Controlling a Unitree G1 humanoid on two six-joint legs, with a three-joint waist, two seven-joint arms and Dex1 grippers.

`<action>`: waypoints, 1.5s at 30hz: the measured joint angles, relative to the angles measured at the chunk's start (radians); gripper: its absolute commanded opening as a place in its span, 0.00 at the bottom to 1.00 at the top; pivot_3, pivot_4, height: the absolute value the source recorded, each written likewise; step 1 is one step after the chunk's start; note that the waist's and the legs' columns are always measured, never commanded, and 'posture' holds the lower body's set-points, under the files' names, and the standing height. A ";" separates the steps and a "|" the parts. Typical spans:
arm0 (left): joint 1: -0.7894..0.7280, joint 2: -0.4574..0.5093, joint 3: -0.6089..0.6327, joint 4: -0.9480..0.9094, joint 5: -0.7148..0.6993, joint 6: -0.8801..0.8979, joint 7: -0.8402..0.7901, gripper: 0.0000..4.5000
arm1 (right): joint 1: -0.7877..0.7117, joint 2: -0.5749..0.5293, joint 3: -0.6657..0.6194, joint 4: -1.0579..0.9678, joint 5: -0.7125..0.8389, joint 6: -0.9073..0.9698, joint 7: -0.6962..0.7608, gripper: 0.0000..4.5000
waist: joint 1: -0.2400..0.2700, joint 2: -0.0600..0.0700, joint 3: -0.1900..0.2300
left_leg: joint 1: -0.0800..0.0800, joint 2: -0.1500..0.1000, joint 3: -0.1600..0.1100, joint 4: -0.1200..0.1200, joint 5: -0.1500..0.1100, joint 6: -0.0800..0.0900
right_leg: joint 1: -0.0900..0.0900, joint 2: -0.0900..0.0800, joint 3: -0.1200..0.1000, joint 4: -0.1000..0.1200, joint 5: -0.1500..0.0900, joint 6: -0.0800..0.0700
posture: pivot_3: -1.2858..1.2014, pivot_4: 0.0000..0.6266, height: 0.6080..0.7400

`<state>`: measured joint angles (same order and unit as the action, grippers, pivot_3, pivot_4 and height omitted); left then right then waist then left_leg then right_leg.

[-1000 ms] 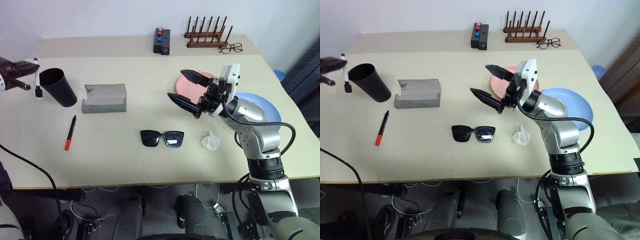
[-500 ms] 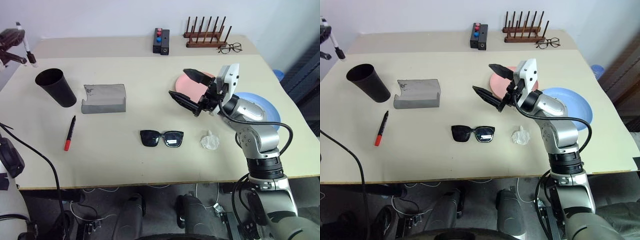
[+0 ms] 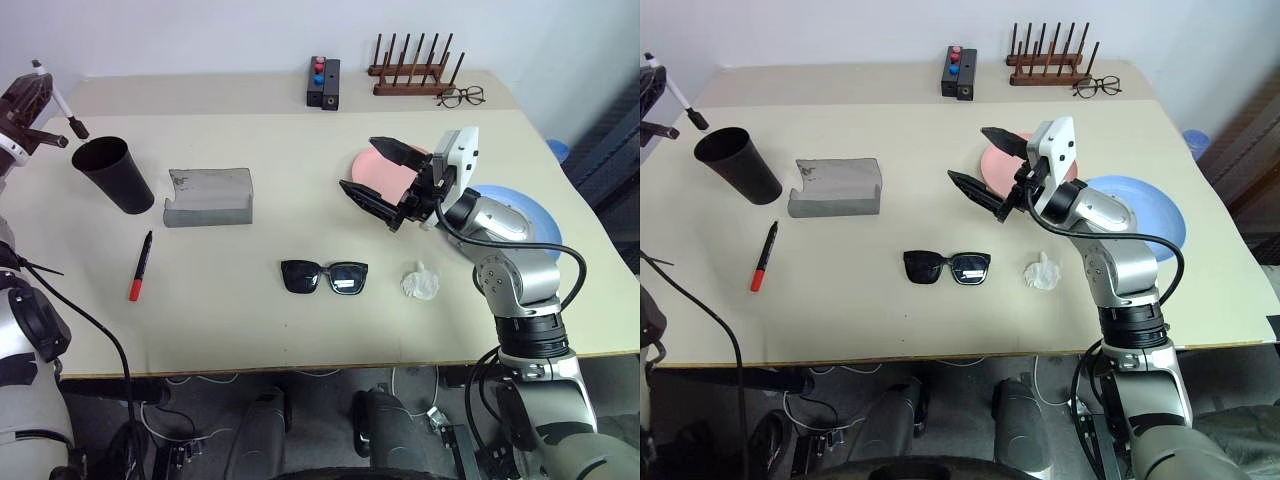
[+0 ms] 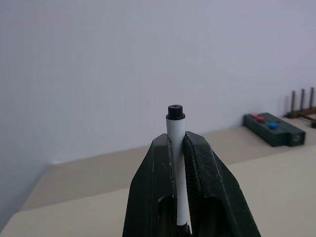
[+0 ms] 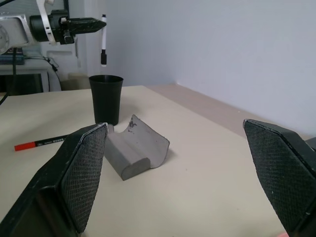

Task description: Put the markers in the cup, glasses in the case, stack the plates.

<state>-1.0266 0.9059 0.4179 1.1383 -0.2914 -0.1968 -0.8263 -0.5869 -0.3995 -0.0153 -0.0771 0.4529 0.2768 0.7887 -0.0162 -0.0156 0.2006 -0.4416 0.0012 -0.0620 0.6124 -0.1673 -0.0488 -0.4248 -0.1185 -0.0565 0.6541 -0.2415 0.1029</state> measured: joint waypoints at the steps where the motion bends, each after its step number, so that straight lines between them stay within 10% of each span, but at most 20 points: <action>1: 0.011 -0.006 0.000 0.001 0.000 -0.007 0.006 0.01 | 0.000 0.000 0.000 0.000 -0.004 -0.001 -0.003 1.00 | 0.000 0.000 0.000 | 0.000 0.000 0.000 0.000 0.000 0.000 | 0.000 0.000 0.000 0.000 0.000 0.000 | 0.52 0.24 1.00; 24: 0.072 -0.038 0.018 0.000 -0.025 0.021 0.063 0.01 | 0.002 0.028 -0.002 0.002 -0.013 -0.041 -0.017 1.00 | 0.000 0.000 0.000 | 0.000 0.000 0.000 0.000 0.000 0.000 | 0.000 0.000 0.000 0.000 0.000 0.000 | 0.52 0.24 1.00; 34: 0.077 -0.046 0.021 0.000 -0.027 0.032 0.071 1.00 | 0.003 0.028 -0.001 0.002 -0.014 -0.041 -0.017 1.00 | 0.000 0.000 0.000 | 0.000 0.000 0.000 0.000 0.000 0.000 | 0.000 0.000 0.000 0.000 0.000 0.000 | 0.52 0.24 1.00; 45: 0.079 -0.042 0.003 -0.095 -0.044 0.200 0.017 1.00 | 0.003 0.028 -0.001 0.002 -0.017 -0.045 -0.018 1.00 | 0.001 0.000 0.000 | 0.000 0.000 0.000 0.000 0.000 0.000 | 0.000 0.000 0.000 0.000 0.000 0.000 | 0.52 0.24 1.00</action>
<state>-0.9481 0.8638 0.4209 1.0429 -0.3356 0.0034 -0.8096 -0.5837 -0.3718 -0.0163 -0.0753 0.4363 0.2323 0.7706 -0.0155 -0.0159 0.2004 -0.4419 0.0012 -0.0621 0.6126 -0.1673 -0.0488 -0.4245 -0.1185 -0.0565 0.6539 -0.2413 0.1028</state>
